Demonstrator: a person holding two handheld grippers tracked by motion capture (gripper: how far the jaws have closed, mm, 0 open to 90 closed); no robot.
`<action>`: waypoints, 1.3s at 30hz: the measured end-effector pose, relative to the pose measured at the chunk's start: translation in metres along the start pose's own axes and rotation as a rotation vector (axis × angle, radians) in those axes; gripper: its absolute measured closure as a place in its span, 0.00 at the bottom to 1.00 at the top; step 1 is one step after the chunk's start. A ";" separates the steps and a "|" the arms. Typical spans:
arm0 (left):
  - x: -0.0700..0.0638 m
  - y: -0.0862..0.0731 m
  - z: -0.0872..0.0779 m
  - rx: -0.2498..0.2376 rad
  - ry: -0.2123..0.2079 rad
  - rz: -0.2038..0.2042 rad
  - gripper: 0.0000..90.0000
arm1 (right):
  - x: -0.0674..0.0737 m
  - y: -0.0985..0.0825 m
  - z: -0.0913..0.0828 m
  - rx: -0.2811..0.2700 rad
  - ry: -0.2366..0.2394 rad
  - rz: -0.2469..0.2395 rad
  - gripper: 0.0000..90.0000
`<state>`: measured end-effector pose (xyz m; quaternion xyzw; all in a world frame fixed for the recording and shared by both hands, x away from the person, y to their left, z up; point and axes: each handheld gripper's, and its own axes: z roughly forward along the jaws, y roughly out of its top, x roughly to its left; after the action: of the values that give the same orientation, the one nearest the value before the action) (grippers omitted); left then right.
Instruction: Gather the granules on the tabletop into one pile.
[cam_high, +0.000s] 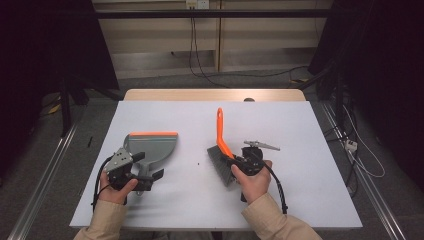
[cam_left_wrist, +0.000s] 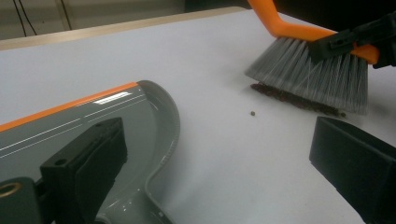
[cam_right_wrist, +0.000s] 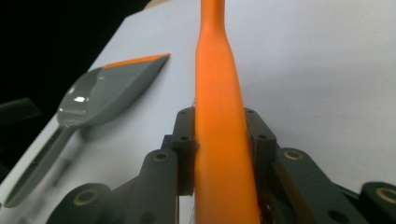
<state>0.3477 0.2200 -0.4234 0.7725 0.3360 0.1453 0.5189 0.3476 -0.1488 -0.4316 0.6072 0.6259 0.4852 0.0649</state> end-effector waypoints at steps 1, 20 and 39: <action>0.000 0.000 0.000 -0.003 -0.001 0.000 0.04 | 0.001 0.002 0.000 -0.007 0.007 0.002 0.79; 0.003 0.000 -0.003 -0.010 0.007 -0.004 0.04 | 0.051 -0.014 0.058 0.059 0.055 -0.038 0.79; 0.000 0.000 -0.002 -0.005 0.007 0.003 0.04 | 0.003 -0.015 0.015 0.032 -0.069 0.029 0.78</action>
<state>0.3467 0.2209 -0.4223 0.7712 0.3364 0.1496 0.5194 0.3467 -0.1352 -0.4482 0.6337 0.6220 0.4546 0.0695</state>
